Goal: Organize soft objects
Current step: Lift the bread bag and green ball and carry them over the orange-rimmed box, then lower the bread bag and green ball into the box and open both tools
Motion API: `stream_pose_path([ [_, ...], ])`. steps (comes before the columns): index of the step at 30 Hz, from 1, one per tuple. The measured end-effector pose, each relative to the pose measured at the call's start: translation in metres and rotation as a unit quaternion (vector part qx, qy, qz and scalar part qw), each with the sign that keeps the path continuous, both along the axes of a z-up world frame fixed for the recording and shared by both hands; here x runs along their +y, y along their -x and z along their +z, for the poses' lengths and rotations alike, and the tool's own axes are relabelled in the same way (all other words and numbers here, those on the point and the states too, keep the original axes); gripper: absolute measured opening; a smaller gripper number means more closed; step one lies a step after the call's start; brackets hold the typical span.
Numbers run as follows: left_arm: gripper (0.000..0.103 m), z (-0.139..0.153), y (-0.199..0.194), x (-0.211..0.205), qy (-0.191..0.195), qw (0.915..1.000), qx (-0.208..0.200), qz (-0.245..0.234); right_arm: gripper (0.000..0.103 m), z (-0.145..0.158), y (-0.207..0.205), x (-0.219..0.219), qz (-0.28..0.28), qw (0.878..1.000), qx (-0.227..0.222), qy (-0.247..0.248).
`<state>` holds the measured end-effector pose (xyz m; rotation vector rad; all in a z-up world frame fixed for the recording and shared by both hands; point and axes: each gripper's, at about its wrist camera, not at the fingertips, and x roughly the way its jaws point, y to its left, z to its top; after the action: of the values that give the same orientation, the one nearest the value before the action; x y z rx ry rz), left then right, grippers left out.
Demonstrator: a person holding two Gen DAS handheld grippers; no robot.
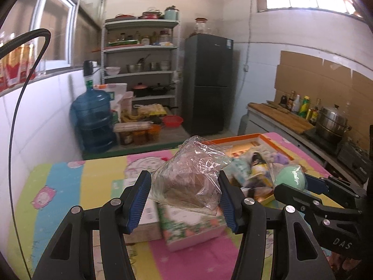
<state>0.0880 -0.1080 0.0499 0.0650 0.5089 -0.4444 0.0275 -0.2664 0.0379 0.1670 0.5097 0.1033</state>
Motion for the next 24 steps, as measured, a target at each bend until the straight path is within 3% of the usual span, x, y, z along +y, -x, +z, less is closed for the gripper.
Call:
stream_pose_path([
  [10,0.058,-0.007,-0.009,-0.057,-0.011,0.9995,0.010,-0.027,0.048,-0.001,0.005,-0.061,-0.042,0.999,-0.009,-0.019],
  [24,0.058,-0.024,-0.044,-0.117,-0.020,0.9989,0.026,-0.035,0.048,-0.006,-0.014,-0.113,-0.071,0.997,-0.013,-0.018],
])
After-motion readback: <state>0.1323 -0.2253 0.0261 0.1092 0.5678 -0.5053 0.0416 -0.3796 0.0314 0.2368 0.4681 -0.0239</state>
